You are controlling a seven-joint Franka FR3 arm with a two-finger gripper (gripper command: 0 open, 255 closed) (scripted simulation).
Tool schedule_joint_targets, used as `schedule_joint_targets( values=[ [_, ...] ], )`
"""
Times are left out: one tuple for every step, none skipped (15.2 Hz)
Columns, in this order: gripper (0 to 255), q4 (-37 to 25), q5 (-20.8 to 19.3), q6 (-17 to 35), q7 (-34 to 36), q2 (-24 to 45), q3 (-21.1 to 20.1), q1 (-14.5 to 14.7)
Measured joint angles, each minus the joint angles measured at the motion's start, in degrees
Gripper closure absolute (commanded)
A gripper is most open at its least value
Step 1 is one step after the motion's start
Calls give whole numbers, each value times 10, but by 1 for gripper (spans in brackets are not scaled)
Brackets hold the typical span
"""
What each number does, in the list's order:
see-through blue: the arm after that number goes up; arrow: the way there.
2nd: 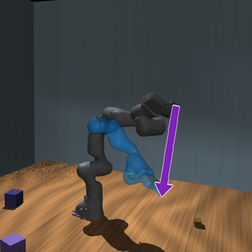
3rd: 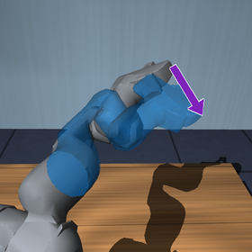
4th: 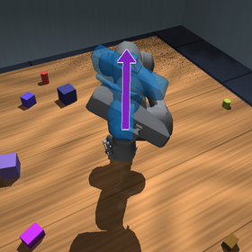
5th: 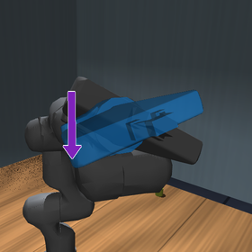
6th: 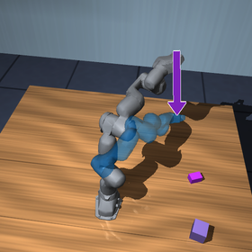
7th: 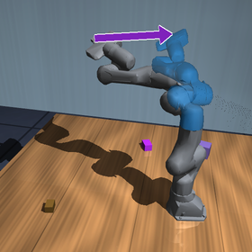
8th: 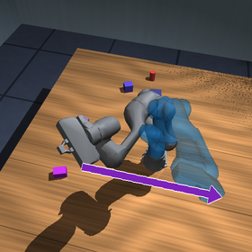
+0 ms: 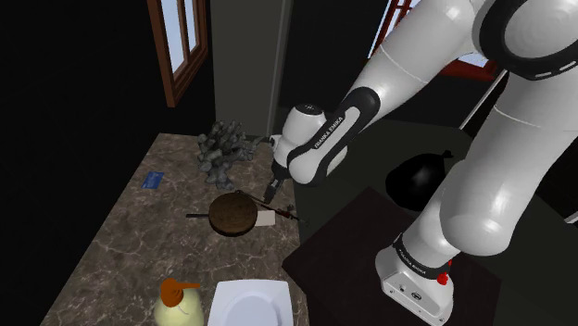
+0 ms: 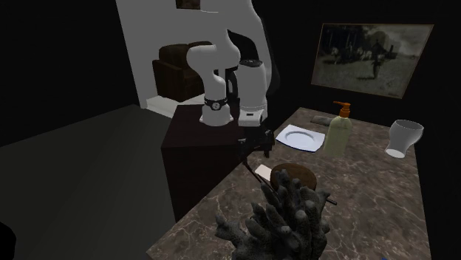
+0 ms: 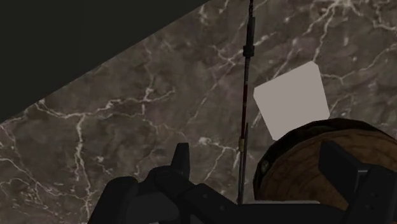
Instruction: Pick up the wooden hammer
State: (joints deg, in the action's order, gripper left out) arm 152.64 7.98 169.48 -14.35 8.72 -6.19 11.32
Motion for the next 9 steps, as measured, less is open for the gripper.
schedule_joint_targets(
  values=[
    [0, -11, -3, 18, 4, 28, -2, 6],
    [0, -15, -1, 31, 1, 46, -4, 6],
    [0, -18, 0, 42, -4, 60, -6, 2],
    [0, -23, -1, 51, -4, 73, -5, 4],
    [0, -25, -1, 60, -4, 84, -6, 4],
    [0, -27, -1, 66, -4, 93, -5, 5],
    [0, -29, -1, 75, -7, 104, -7, 1],
    [0, -32, -1, 81, -9, 113, -7, -1],
    [0, -36, -1, 87, -9, 122, -6, 1]
  ],
)
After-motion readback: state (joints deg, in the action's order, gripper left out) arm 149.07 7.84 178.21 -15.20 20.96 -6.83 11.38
